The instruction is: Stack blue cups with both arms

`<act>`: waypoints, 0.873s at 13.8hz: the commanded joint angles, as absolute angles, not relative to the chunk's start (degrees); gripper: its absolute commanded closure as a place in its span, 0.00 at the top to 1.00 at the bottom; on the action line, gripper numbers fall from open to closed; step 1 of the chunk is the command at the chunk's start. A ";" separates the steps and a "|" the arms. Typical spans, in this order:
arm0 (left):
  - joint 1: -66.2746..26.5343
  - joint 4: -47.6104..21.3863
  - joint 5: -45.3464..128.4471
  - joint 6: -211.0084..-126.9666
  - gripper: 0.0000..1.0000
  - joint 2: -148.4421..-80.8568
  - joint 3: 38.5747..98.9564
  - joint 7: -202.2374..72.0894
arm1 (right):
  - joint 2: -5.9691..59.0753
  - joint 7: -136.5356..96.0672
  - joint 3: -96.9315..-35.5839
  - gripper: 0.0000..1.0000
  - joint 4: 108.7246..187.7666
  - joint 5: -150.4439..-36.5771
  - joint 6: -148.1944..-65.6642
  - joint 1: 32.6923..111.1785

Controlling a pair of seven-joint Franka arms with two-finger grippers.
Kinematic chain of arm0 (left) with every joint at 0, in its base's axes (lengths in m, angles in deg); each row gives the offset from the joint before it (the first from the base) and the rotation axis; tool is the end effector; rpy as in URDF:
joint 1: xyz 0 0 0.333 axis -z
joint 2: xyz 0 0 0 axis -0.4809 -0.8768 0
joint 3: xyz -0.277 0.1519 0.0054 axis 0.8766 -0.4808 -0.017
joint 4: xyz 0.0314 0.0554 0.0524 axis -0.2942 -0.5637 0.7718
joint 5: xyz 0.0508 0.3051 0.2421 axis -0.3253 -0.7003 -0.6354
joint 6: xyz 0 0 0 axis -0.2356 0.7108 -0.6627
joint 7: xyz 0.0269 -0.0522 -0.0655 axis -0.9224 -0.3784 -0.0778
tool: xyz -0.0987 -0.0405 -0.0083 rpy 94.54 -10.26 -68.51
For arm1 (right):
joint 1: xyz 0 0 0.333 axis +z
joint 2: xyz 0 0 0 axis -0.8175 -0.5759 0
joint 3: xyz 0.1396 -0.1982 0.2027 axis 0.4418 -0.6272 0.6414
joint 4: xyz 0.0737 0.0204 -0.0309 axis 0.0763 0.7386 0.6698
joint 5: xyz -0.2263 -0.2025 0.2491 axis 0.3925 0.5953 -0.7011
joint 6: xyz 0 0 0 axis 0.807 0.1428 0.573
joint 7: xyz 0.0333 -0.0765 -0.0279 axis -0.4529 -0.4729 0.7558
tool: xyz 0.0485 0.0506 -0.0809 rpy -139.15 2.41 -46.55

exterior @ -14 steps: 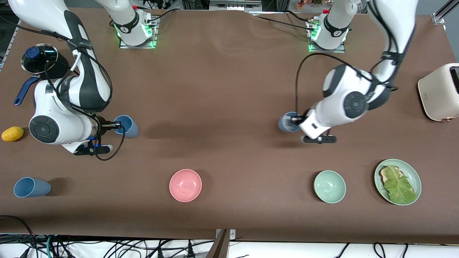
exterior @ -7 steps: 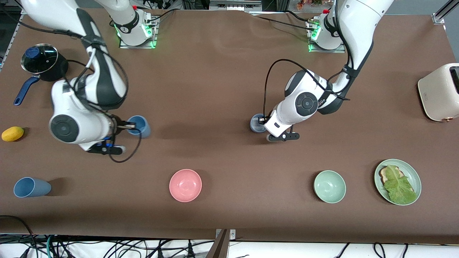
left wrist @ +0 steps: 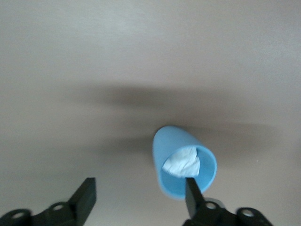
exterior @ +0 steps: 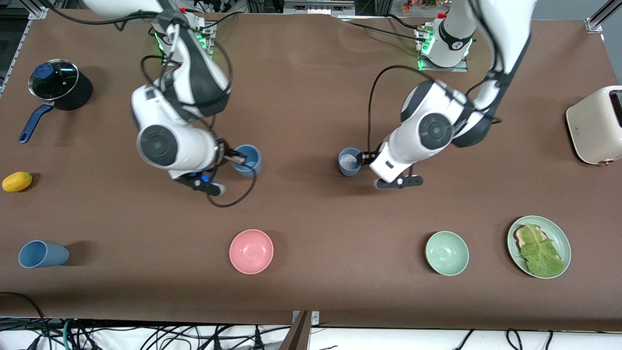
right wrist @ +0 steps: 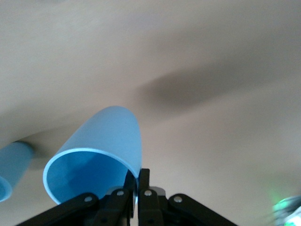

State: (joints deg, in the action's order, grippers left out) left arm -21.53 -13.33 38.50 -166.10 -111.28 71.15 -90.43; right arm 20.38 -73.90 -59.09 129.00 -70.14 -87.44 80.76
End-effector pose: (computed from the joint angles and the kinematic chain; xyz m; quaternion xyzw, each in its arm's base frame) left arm 0.5695 -0.2864 0.3577 0.9896 0.0664 -0.1071 0.0693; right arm 0.5934 0.3324 0.3963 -0.9640 0.2058 0.1666 0.0254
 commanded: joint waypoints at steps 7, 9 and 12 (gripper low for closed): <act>-32.49 6.61 27.10 -133.57 1.00 -105.82 71.35 -69.22 | 10.12 -104.97 -59.49 0.00 114.79 -74.24 -99.48 96.93; -35.68 6.71 27.11 -133.74 1.00 -104.24 71.10 -61.82 | 9.15 -106.30 -59.49 0.00 114.62 -74.33 -102.91 98.52; -33.16 3.82 30.69 -136.27 1.00 -100.82 64.45 -58.63 | 7.48 -107.17 -59.49 0.00 113.91 -74.77 -105.56 100.09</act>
